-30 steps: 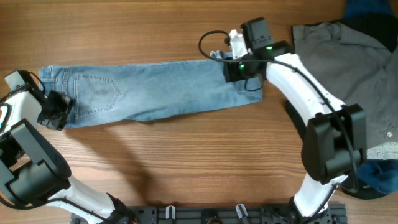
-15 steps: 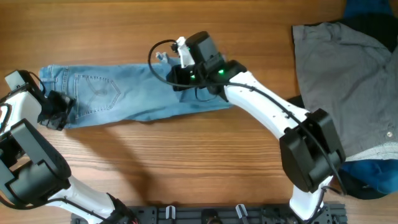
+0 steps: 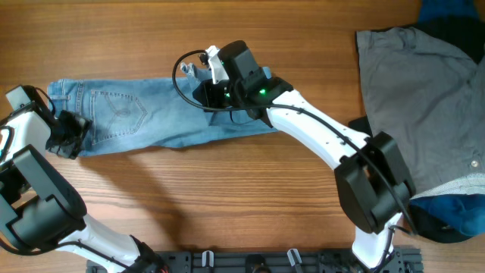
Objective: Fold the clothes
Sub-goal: 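Carry the hems leftward with the right gripper toward the waistband, then lay the hems over the waistband, folding the jeans in half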
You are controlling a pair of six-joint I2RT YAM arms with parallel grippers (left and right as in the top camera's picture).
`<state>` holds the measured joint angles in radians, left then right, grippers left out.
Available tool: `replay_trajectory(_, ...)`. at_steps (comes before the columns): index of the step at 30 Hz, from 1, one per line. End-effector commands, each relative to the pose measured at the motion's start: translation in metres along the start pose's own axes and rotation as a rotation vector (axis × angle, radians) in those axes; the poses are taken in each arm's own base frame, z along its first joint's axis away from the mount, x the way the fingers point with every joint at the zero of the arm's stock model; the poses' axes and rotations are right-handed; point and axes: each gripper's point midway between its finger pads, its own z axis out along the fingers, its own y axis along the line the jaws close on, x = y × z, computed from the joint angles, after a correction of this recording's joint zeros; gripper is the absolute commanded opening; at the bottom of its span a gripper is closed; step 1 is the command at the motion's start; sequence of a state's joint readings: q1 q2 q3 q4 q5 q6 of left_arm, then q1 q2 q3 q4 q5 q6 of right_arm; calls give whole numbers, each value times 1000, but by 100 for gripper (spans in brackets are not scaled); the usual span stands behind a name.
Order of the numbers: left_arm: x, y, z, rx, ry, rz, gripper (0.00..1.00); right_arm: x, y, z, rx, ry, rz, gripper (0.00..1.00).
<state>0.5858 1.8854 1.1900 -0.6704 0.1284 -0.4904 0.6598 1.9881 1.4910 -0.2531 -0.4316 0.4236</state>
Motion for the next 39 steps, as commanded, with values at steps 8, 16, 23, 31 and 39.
replay_trajectory(8, 7, 8, 8, -31, 25, 9, 64, 10, 11, 16, -110, 41, 13, 51)
replay_trajectory(16, 8, 7, 8, -22, 29, 10, 65, 12, -5, 16, -38, 43, 33, 68)
replay_trajectory(23, -14, -27, -45, 65, -17, 188, 70, 30, -84, -12, 176, 140, 124, 68)
replay_trajectory(31, -71, -37, -76, -3, -248, 382, 89, 47, -136, -44, 283, 211, 271, 68)
replay_trajectory(39, -91, -34, -47, 8, -258, 502, 87, 54, -142, -48, 324, 236, 255, 70)
